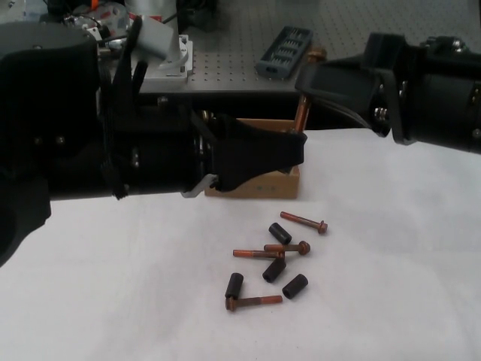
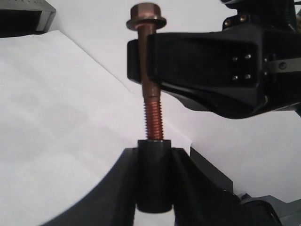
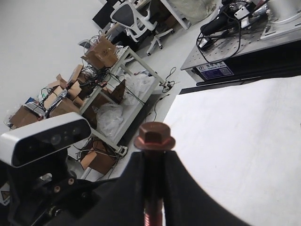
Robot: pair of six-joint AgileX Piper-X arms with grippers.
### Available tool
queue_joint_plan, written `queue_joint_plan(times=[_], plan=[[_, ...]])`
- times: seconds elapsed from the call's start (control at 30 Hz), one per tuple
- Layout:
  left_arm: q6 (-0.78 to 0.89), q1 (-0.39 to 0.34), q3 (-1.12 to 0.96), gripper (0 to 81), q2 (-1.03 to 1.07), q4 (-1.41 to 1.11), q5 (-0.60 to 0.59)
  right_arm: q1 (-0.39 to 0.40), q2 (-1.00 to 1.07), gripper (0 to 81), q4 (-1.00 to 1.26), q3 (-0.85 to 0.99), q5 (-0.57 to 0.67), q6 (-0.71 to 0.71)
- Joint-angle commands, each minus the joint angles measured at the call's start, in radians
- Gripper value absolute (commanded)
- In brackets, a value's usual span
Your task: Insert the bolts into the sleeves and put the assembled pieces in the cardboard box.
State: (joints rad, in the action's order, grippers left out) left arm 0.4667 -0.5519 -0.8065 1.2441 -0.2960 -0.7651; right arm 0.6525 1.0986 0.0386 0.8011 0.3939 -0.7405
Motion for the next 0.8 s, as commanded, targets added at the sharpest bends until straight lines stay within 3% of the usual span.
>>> queue_joint_plan(times=[0.0,0.77], plan=[[-0.018,0.001,-0.006,0.6,-0.009,-0.022,0.059,0.002,-0.015,2.9,0.013,0.003,0.036,-0.007],[-0.025,0.001,-0.006,0.6,-0.009,-0.027,0.141,0.002,-0.017,2.9,0.013,0.003,0.051,-0.007]])
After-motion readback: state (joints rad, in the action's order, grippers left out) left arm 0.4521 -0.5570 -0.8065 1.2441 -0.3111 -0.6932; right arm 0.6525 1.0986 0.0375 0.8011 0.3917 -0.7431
